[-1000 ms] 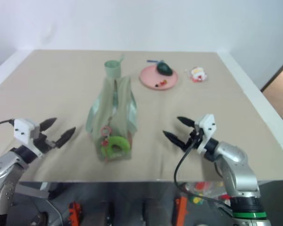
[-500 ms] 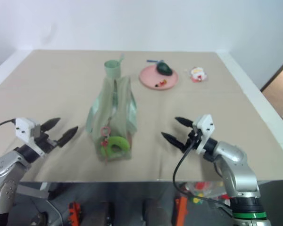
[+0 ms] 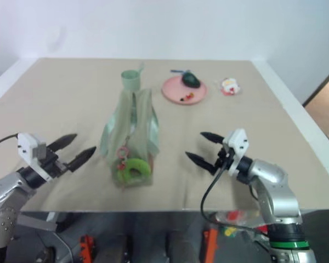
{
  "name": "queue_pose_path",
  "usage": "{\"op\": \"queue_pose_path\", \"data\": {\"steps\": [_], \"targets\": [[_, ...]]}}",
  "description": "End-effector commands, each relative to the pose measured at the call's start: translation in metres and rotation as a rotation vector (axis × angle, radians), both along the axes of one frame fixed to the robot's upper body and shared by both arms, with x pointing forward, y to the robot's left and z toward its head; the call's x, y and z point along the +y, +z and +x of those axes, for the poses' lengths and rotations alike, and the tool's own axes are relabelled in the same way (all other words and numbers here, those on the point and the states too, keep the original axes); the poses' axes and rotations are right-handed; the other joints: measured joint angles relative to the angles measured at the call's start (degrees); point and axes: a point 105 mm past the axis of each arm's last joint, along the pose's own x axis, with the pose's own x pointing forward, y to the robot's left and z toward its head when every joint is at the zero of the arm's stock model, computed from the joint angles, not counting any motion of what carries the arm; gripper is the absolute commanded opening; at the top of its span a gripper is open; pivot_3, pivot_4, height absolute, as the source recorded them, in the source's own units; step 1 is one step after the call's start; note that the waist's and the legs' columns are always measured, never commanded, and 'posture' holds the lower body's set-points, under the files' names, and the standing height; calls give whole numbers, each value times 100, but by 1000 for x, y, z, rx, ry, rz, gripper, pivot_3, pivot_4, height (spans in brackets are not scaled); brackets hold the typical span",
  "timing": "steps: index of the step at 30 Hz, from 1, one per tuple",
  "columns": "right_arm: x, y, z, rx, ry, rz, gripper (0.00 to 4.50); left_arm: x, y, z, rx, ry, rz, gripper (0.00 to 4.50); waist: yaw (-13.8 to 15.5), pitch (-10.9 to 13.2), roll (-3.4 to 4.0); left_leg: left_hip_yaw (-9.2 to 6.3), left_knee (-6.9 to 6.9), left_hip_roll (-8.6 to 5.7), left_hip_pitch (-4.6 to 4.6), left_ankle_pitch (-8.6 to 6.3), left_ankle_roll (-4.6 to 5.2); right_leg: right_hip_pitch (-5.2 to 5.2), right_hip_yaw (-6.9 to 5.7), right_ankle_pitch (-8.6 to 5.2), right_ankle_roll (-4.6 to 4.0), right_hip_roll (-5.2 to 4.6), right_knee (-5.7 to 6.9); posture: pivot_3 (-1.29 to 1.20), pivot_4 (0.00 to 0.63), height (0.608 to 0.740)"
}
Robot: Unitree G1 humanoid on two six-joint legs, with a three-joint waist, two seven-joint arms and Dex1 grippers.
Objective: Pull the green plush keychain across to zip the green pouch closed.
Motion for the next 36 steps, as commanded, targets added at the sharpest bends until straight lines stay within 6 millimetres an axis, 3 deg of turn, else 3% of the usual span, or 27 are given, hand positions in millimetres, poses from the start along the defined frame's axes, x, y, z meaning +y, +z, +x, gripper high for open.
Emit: {"op": "queue_pose_path", "data": {"steps": [1, 4, 8, 12, 18, 23, 27, 36], "targets": [[7, 29, 4, -125, 95, -90, 4493, -18, 26, -8, -68, -112, 11, 4488, -5, 1, 1, 0, 0, 0, 0, 0, 0, 0, 0, 0, 0, 0, 0, 0, 150, 740], [22, 54, 13, -303, 222, -307, 4493, -25, 36, -7, -79, -147, 7, 4488, -29, 11, 16, 8, 4, 0, 2, 1, 1, -2, 4, 6, 1, 1, 0, 0, 150, 740], [56, 95, 27, -612, 348, -513, 4493, -28, 40, -3, -81, -148, -16, 4488, -63, 19, 23, 15, 1, 8, 10, 2, 3, -4, 7, 13, -2, 13, 0, 0, 150, 740], [76, 109, 34, -861, 444, -732, 4493, -23, 34, -5, -47, -131, -37, 4488, -46, 18, 20, 5, -6, 30, 4, -5, -4, -7, 3, 18, 10, 36, 0, 0, 150, 740], [98, 117, 40, -1140, 555, -950, 4493, -15, 39, -5, -43, -84, -82, 4488, -11, 21, 21, 7, -11, 37, -7, -22, -5, -17, 2, 6, -6, 34, 0, 0, 150, 740], [111, 122, 38, -1293, 610, -993, 4493, -11, 42, -8, -27, -80, -103, 4488, -11, 21, 20, 9, -11, 38, -5, -23, -7, -18, 2, 6, -13, 29, 1, 0, 150, 740], [121, 126, 37, -1356, 634, -1000, 4493, -15, 43, -10, -24, -91, -102, 4488, -11, 21, 21, 14, -7, 38, -3, -22, -8, -16, 3, 7, -16, 25, 3, 0, 150, 740], [132, 112, 43, -1350, 695, -1055, 4493, -18, 43, -7, -33, -80, -110, 4488, -11, 21, 21, 15, -6, 40, 2, -18, -15, -16, 2, 8, -64, 27, 10, 0, 150, 740]]}}
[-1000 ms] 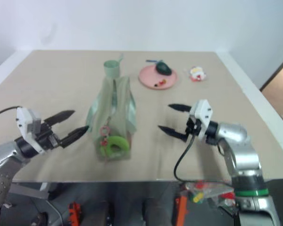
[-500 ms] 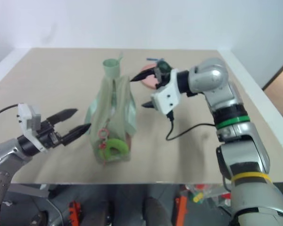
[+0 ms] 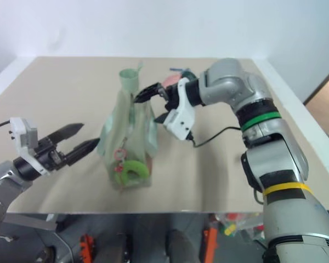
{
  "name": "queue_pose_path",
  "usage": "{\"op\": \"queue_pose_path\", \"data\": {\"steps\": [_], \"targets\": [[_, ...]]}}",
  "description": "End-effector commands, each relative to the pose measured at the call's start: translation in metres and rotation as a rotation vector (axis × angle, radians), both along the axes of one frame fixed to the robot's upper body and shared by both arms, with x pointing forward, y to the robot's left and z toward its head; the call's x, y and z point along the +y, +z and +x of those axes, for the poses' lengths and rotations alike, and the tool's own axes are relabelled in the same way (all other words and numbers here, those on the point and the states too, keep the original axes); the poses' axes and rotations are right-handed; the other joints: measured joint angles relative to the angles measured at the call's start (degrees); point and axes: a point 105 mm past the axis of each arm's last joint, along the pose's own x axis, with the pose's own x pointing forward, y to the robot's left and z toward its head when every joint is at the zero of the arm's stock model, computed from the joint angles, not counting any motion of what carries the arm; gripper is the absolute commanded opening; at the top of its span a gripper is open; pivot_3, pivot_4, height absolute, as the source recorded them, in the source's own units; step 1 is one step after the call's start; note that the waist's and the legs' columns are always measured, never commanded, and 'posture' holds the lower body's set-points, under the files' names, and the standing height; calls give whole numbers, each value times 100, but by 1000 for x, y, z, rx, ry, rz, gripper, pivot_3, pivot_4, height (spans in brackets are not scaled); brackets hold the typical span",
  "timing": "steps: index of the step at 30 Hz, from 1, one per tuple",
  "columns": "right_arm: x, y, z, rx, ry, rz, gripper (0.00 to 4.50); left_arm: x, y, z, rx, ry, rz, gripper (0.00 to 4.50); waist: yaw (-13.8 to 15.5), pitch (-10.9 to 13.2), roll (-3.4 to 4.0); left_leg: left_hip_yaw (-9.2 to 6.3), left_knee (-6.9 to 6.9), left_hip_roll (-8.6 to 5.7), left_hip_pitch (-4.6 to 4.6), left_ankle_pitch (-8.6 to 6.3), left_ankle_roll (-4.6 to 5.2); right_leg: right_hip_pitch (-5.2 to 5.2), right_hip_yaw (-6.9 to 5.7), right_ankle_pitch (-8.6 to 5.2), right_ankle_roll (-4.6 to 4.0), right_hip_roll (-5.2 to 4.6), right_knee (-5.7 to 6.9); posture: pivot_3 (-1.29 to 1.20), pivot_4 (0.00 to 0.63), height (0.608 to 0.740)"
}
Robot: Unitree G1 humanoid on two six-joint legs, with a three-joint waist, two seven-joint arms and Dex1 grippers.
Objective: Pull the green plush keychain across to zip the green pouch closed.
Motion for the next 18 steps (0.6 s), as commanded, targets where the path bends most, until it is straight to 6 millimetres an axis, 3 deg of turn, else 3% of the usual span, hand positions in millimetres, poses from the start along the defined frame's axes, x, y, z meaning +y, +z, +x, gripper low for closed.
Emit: {"op": "queue_pose_path", "data": {"steps": [1, 2, 5, 15, 16, 18], "targets": [[8, 12, -1, -42, 25, 3, 4493, -4, 9, -2, -49, -8, 5, 4488, -1, 0, 0, 0, 0, 0, 0, 0, 0, 0, 0, 0, -1, 0, 0, 0, 150, 740], [8, 10, -1, -40, 29, -5, 4493, -5, 9, -3, -49, -11, 4, 4488, -1, 0, 0, 0, 0, 0, 1, 0, 0, 0, 0, 0, 0, 0, 1, 0, 150, 740], [9, 5, 0, -33, 29, -19, 3744, -8, 10, -4, -49, -29, -9, 4500, -1, 0, 0, -2, 0, 0, 1, 0, 0, 0, -1, 7, 10, 1, 2, 0, 150, 740], [10, 0, 1, -32, 37, -39, 312, -30, 24, -24, -33, -271, 51, 4500, -1, 0, 0, -9, 0, 3, 2, 1, -1, 0, -5, -5, -1, 8, 4, 0, 150, 740], [10, 0, 1, -32, 39, -41, 73, -32, 24, -26, -27, -295, 62, 4500, -1, 0, 0, -9, 1, 5, 3, 1, -2, 1, -4, -8, -4, 11, 4, 0, 150, 740], [10, -1, 1, -32, 39, -45, 73, -38, 25, -32, -10, -360, 85, 4500, -4, 0, 0, -6, 1, 8, 5, 1, -2, 1, -3, -9, -3, 13, 5, 0, 150, 740]]}}
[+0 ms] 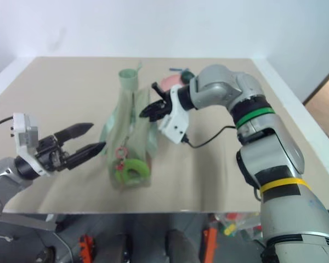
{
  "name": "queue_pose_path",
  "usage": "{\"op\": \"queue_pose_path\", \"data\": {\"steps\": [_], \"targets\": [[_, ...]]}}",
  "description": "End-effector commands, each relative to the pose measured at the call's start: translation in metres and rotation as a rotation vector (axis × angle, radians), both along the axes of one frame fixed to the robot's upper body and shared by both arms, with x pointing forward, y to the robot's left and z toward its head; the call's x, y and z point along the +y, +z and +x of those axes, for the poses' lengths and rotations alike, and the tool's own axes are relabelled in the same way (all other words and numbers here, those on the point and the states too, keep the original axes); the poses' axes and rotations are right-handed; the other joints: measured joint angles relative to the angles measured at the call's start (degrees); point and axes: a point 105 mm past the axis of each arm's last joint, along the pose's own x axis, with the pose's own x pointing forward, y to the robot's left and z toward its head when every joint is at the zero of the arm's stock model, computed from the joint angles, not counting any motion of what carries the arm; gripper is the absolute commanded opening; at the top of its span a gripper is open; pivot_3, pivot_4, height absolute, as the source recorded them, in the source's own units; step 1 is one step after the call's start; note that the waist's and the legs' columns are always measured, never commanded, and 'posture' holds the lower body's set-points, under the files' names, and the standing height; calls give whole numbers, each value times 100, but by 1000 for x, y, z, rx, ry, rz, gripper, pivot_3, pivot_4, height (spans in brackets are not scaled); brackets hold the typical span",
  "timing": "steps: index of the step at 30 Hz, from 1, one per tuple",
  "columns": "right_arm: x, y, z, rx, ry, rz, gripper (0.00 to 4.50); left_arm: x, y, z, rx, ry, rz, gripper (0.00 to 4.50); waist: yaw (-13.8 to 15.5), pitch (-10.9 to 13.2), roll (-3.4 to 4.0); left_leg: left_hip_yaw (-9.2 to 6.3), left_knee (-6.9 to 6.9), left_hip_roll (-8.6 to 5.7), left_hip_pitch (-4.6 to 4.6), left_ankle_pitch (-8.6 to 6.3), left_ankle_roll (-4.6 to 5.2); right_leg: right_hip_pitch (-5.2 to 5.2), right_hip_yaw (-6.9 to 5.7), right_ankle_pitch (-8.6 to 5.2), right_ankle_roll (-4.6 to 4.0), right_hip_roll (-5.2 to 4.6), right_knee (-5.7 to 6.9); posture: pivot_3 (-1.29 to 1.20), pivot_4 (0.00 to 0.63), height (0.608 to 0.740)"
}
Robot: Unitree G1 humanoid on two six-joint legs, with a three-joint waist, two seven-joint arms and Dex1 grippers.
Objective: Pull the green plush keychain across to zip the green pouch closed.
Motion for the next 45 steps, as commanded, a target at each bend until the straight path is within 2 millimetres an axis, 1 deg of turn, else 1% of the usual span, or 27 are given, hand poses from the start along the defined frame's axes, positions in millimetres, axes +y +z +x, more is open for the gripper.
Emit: {"op": "queue_pose_path", "data": {"steps": [1, 3, 6, 15, 18, 23, 28, 31, 34, 40, 44, 45], "targets": [[2, 10, -1, -34, 12, -10, 73, -15, 7, -15, -6, -135, 39, 4500, -2, 0, 0, 1, 0, 2, 0, 0, 0, 0, 1, 0, 1, 2, 0, 0, 150, 740], [0, 10, 0, -29, 3, -17, 73, -19, 10, -18, -5, -173, 60, 4500, -2, 0, 0, 1, 0, 11, 0, 0, -1, 0, 1, 0, 1, 9, 0, 0, 150, 740], [-6, 12, 1, -21, -32, -38, 73, -19, 14, -15, -19, -180, 82, 4500, 1, 1, 1, -4, 0, 24, 1, 1, -1, 0, -3, -1, -1, 25, 0, 0, 150, 740], [-13, 31, 3, 14, -147, -23, 73, -16, 11, -5, -34, -147, 92, 4500, 2, 2, 3, -8, 0, 36, 6, 1, -1, -2, -10, 2, -8, 36, 7, 0, 150, 740], [-19, 36, 6, 20, -213, -17, 73, -15, 10, -3, -34, -141, 96, 4500, 5, 2, 3, -8, 0, 35, 5, 1, -1, -2, -10, -2, -14, 35, 7, 0, 150, 740], [-35, 40, 15, 55, -366, -31, 73, -15, 7, -1, -30, -135, 94, 4500, 8, 2, 4, -4, -1, 33, 0, 0, -1, -7, -8, -4, -10, 31, 6, 0, 150, 740], [-61, 44, 25, 71, -567, -70, 73, -16, 6, 0, -27, -135, 92, 4500, 10, 3, 4, -5, -2, 34, -2, 0, -1, -10, -10, -4, -9, 32, 6, 0, 150, 740], [-73, 46, 26, 101, -666, -80, 73, -15, 6, 1, -27, -135, 91, 4500, 13, 3, 5, -4, -2, 33, -2, 0, -1, -12, -10, -5, -9, 32, 6, 0, 150, 740], [-82, 45, 22, 162, -762, -97, 73, -16, 6, 1, -28, -136, 92, 4500, 14, 3, 5, -2, -2, 33, -2, 0, -1, -13, -10, -5, -7, 32, 6, 0, 150, 740], [-78, 49, 12, 203, -811, -93, 73, -17, 6, 1, -27, -139, 90, 4500, 6, 4, 6, 2, -4, 37, -3, -1, 0, -23, -10, 4, 7, 38, 9, 0, 150, 740], [-70, 44, 8, 280, -822, -88, 73, -18, 9, 6, -48, -127, 84, 4500, 10, 4, 6, 1, -3, 36, -6, -1, 0, -25, -11, 3, 7, 37, 10, 0, 150, 740], [-70, 43, 7, 301, -829, -82, 384, -19, 9, 7, -54, -120, 83, 4500, 9, 4, 6, 1, -3, 36, -7, 0, 0, -25, -11, 4, 9, 37, 10, 0, 150, 740]]}}
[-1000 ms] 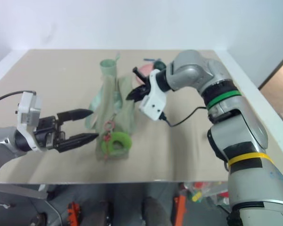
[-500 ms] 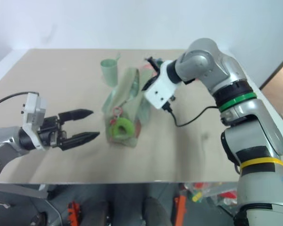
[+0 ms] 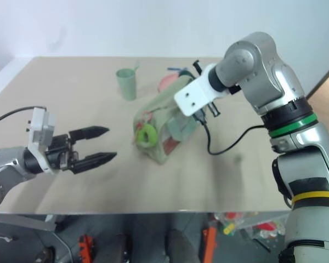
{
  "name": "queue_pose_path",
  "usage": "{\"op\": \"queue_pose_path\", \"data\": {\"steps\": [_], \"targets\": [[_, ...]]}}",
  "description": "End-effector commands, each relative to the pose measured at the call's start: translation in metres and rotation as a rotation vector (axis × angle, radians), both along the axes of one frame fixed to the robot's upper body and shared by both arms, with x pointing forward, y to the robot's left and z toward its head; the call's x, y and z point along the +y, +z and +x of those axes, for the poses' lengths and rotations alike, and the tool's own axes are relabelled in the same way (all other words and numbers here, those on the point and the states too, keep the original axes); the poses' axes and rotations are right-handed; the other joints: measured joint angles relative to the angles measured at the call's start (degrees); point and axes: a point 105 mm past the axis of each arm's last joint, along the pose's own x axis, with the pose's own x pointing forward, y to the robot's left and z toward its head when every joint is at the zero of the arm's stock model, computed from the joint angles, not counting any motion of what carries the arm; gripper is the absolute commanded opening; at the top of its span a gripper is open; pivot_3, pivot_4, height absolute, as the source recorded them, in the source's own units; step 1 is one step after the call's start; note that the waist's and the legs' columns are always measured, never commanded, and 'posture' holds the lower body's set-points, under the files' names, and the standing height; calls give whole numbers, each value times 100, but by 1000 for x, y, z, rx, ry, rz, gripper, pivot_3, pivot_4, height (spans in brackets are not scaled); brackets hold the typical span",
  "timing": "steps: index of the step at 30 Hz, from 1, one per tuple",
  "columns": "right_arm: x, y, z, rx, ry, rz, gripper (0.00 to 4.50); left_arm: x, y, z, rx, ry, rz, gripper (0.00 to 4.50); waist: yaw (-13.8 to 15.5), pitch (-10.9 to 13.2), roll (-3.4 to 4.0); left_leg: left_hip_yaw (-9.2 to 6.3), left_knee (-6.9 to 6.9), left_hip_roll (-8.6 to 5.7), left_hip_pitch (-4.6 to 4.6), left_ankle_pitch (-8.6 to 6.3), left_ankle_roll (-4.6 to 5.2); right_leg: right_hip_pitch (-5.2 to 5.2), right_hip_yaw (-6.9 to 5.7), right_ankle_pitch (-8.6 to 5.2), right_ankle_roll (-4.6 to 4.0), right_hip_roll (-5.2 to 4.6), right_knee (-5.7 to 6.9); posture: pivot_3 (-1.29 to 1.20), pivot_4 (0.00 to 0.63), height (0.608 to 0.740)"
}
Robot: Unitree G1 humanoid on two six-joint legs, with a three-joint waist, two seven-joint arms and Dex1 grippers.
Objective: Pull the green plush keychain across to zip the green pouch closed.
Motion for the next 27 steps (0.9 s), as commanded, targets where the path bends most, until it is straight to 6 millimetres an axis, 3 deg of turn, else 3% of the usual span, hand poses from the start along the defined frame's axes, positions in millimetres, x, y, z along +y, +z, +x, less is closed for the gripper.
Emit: {"op": "queue_pose_path", "data": {"steps": [1, 11, 15, 20, 27], "targets": [[4, 10, -8, 19, -3, 63, 756, 0, 10, 3, -65, 14, -6, 4500, -1, 0, 0, 0, 1, 0, 0, 0, 0, 0, 0, 1, 1, 0, 0, 0, 150, 740], [8, 11, -23, 105, 81, 260, 4083, -9, 8, 5, -86, -3, -2, 4500, 1, 0, 0, -2, 2, -1, -2, 0, 0, 1, -1, 2, 4, -1, 0, 0, 150, 740], [-13, 19, -13, 21, 48, 296, 4083, -9, 8, 5, -83, -9, 0, 4500, 0, 0, 0, 2, 3, -3, -2, 0, 0, 1, 2, 3, 7, -1, -1, 0, 150, 740], [-40, 12, -4, 46, 9, 372, 4083, -12, 7, 6, -76, -22, -6, 4500, 0, -1, -2, 6, 5, -6, 0, 0, 0, 8, 4, 3, 9, -4, -4, 0, 150, 740], [-51, 13, 10, 85, 26, 521, 4083, -16, 6, 7, -71, -36, -11, 4500, -20, 0, -1, 13, 5, -2, 5, 0, 0, 7, 13, 9, 11, 2, -3, 0, 150, 740]]}}
